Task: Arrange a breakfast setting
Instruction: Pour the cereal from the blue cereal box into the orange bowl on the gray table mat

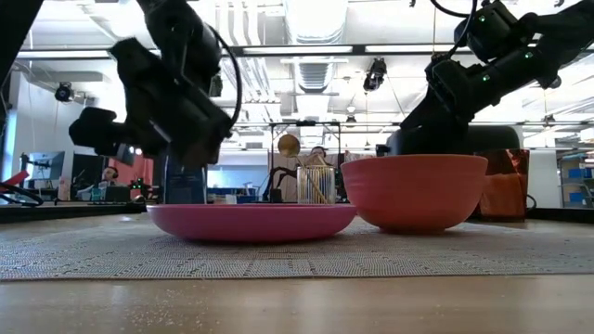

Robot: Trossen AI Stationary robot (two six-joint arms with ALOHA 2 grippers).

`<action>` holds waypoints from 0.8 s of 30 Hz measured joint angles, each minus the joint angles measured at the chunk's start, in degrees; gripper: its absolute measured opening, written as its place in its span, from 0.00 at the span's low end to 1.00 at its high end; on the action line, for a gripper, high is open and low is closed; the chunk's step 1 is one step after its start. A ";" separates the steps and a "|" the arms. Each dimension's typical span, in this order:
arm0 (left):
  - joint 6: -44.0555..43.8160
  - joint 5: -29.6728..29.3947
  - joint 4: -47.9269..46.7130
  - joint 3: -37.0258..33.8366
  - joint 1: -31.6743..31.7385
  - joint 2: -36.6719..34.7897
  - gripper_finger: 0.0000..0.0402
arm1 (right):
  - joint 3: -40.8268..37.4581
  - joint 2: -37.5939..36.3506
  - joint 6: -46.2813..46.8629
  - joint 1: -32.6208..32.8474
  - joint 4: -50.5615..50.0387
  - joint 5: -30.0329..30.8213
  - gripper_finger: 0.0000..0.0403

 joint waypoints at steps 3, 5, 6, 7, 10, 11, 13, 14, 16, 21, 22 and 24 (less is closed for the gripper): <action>2.70 -0.02 0.01 2.10 -1.10 -0.02 0.91 | 0.00 0.00 0.00 0.00 -0.02 0.00 0.77; 4.83 -0.07 -0.01 3.90 -1.58 -0.04 0.91 | 0.00 0.00 0.00 0.00 -0.01 0.00 0.77; 6.18 -0.15 -0.01 4.71 -1.75 -0.04 0.91 | 0.00 0.00 0.00 0.00 -0.02 0.00 0.77; 7.29 -0.53 0.02 5.48 -1.84 -0.04 0.91 | 0.00 0.00 0.00 0.00 -0.02 0.00 0.77; 11.52 -2.33 0.66 8.11 -1.83 -0.04 0.91 | 0.00 0.00 0.00 0.00 0.00 -0.02 0.77; 13.41 -2.91 1.35 8.73 -1.83 -0.07 0.91 | 0.00 0.00 0.00 0.00 -0.01 -0.01 0.77; 17.24 -3.50 3.29 9.37 -1.81 -0.07 0.91 | 0.00 0.00 0.00 0.00 0.00 0.00 0.77; 19.30 -4.10 4.92 9.52 -1.79 -0.07 0.91 | 0.00 0.00 0.00 0.00 0.00 0.00 0.77; 24.82 -5.39 9.18 9.94 -1.79 -0.07 0.91 | 0.00 0.00 0.00 0.00 -0.02 0.00 0.77; 31.43 -6.17 11.61 9.63 -1.29 -0.07 0.91 | 0.00 0.00 0.00 0.00 -0.02 0.00 0.77; 31.14 -6.16 11.48 9.33 -1.14 -0.07 0.91 | 0.00 0.00 0.00 0.00 0.00 -0.01 0.77; 29.44 -6.24 11.15 8.77 -0.87 -0.07 0.91 | 0.00 0.00 0.00 0.00 -0.02 0.00 0.77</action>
